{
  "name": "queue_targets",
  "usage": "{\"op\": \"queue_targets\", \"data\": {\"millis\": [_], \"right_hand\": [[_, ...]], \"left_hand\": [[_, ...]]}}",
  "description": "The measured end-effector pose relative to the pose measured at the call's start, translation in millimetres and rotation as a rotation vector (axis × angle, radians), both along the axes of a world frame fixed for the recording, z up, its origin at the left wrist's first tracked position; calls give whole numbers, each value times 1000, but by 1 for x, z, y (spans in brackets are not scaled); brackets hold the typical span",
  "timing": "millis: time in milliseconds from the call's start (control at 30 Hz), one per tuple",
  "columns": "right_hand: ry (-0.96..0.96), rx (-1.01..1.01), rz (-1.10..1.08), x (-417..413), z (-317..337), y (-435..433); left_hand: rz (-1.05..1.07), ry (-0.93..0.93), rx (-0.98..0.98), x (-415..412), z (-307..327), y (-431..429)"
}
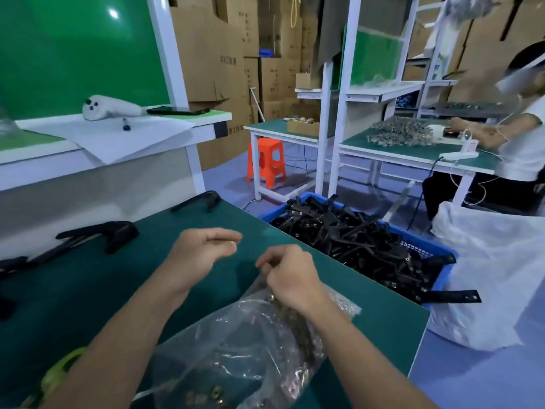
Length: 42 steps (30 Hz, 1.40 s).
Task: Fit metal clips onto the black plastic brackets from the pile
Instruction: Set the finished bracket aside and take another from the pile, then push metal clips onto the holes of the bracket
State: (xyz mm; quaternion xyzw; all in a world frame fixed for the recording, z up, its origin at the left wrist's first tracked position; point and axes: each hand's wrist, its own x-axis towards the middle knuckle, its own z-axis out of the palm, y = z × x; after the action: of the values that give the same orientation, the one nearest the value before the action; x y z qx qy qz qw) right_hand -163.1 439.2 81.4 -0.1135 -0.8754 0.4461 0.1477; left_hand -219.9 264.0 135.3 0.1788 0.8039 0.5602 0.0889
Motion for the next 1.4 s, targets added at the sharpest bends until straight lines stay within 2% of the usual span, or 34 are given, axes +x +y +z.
{"op": "queue_targets", "data": {"millis": [167, 267, 400, 533, 633, 733, 833, 1033, 1133, 1200, 1267, 1400], "right_hand": [[-21, 105, 227, -11, 18, -80], [-98, 141, 383, -18, 16, -136], [-153, 205, 582, -26, -2, -214], [-186, 214, 677, -38, -24, -286], [-226, 239, 720, -50, -33, -331], [-249, 251, 736, -69, -33, -370], [-242, 301, 702, -92, -29, -401], [-178, 377, 623, -145, -35, -443], [-198, 411, 589, -177, -36, -458], [-250, 402, 593, -194, -40, -467], [-273, 391, 582, -202, -48, -474], [-156, 420, 474, -202, -62, -483]], "left_hand": [[187, 85, -20, 15, -15, -93], [322, 104, -87, 30, -40, -160], [560, 42, -155, 66, -74, -260], [744, -29, -301, 112, -96, -332], [616, -149, -468, 140, -107, -351], [518, -67, -574, 151, -118, -352], [491, -3, -569, 152, -123, -351], [551, 155, -612, 153, -135, -346], [621, 148, -518, 150, -136, -342], [576, 174, -487, 148, -139, -343], [510, 244, -613, 146, -141, -342], [596, 326, -712, 150, -128, -335]]}}
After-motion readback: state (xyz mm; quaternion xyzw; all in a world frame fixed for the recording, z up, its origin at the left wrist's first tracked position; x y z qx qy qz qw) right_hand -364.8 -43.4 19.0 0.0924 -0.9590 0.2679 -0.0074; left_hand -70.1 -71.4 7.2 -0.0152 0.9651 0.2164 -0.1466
